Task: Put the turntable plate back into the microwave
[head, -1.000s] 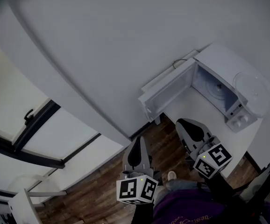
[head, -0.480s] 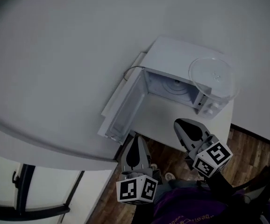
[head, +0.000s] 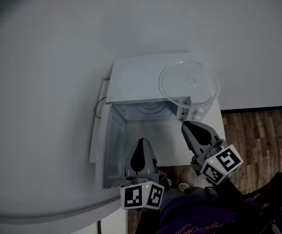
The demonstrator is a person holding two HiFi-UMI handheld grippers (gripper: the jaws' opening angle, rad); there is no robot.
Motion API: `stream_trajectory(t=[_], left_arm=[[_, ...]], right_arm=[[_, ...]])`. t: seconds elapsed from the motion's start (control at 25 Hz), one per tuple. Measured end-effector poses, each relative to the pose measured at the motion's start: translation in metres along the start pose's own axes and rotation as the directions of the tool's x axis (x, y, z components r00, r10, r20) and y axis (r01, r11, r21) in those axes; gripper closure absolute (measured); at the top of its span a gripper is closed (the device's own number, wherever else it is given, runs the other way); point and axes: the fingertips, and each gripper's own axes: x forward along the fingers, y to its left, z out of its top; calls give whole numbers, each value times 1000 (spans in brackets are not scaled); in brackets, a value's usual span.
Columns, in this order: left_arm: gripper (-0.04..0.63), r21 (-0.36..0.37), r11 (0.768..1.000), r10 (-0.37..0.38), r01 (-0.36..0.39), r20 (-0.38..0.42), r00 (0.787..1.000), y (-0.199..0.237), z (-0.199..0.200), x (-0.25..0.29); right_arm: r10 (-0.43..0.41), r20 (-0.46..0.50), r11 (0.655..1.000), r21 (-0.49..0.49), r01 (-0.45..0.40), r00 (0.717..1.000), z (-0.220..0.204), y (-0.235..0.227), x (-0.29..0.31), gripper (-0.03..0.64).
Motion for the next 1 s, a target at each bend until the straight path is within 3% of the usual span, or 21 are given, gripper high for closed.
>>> stream_trajectory(t=[0.24, 0.48, 0.6, 0.84, 0.92, 1.0], left_arm=[[591, -40, 984, -177, 174, -77, 981, -26, -18, 40], [590, -87, 947, -319, 308, -165, 933, -57, -45, 71], [574, -133, 922, -385, 364, -215, 897, -70, -63, 84], [505, -251, 888, -448, 384, -292, 845, -80, -98, 105], [464, -330, 865, -477, 378, -306, 824, -82, -109, 115], [427, -420, 840, -488, 345, -302, 819, -82, -117, 125]], right_arm=[[-173, 20, 985, 12, 173, 985, 3, -37, -19, 604], [-313, 16, 949, 52, 312, 949, -1, -69, -43, 604], [-346, 10, 934, 99, 344, 938, -8, -86, -51, 603], [-382, -11, 903, 206, 376, 924, -20, -113, -57, 601], [-376, -19, 899, 237, 369, 927, -22, -120, -54, 543], [-362, -28, 891, 283, 355, 932, -25, -126, -49, 510]])
